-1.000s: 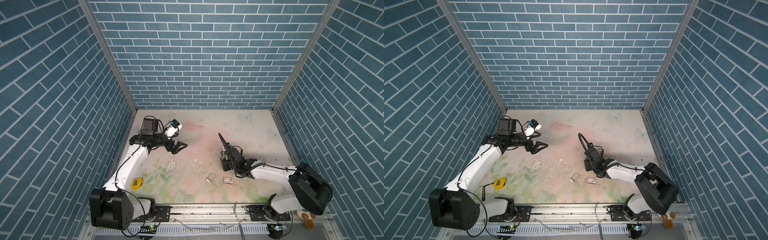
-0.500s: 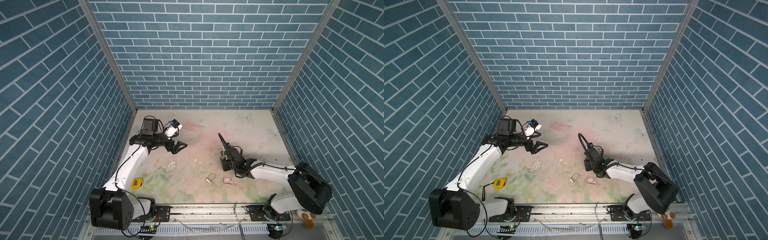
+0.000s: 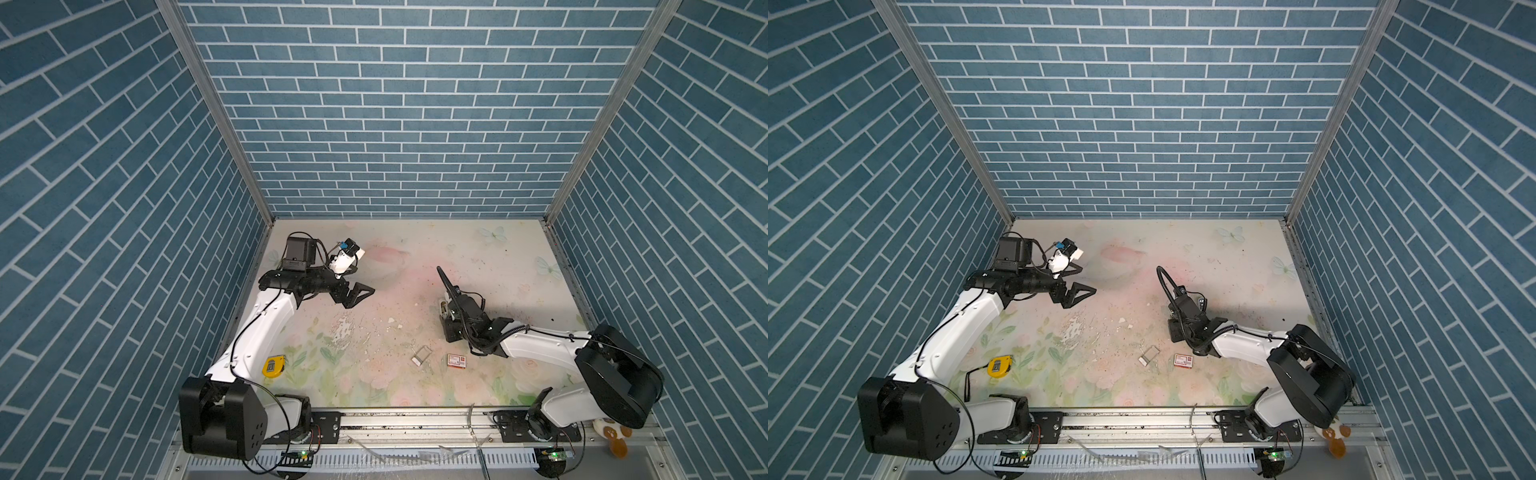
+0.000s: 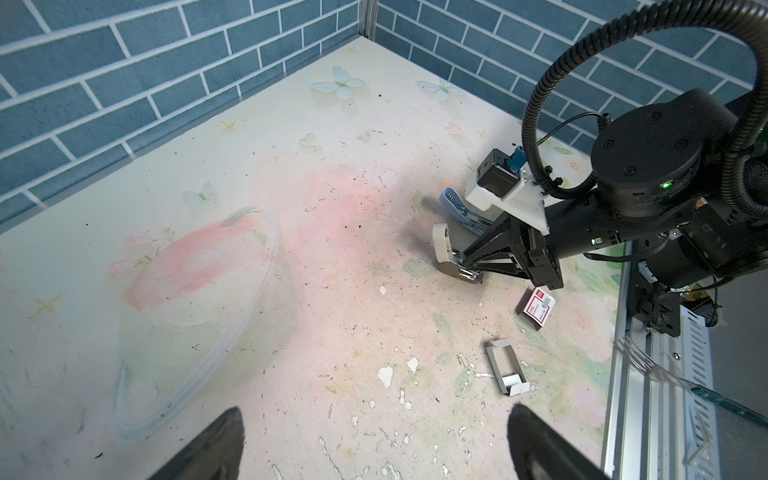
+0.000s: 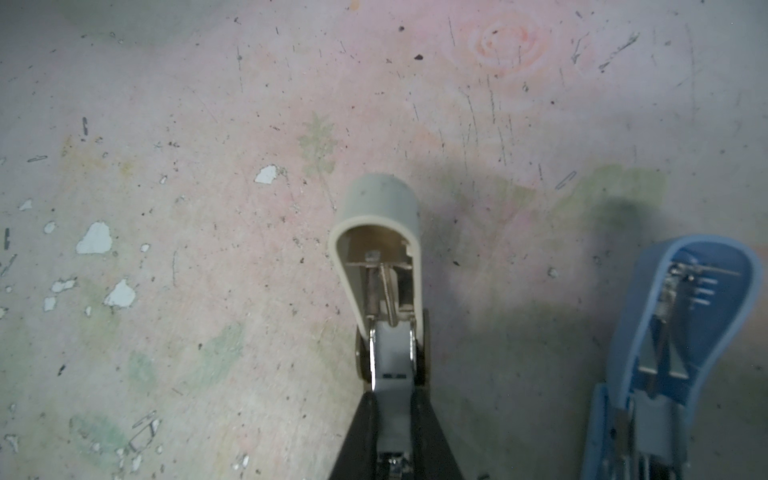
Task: Load the staples into the stapler
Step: 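Press the silver staple strip down into the cream holder's channel with the right gripper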
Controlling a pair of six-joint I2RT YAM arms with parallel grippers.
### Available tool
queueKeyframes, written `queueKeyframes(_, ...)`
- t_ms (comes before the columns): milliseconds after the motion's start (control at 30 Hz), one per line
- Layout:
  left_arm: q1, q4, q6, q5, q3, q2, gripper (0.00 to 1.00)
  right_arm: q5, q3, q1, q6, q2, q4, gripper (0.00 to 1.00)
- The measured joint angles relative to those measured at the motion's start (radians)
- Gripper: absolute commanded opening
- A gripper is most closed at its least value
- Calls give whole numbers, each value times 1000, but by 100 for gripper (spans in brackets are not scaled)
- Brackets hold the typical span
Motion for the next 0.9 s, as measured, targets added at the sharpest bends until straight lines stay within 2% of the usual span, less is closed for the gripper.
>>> queueKeyframes(900, -1, -2, 0, 0, 0, -7, 100, -5, -18, 0, 0, -25, -21, 21)
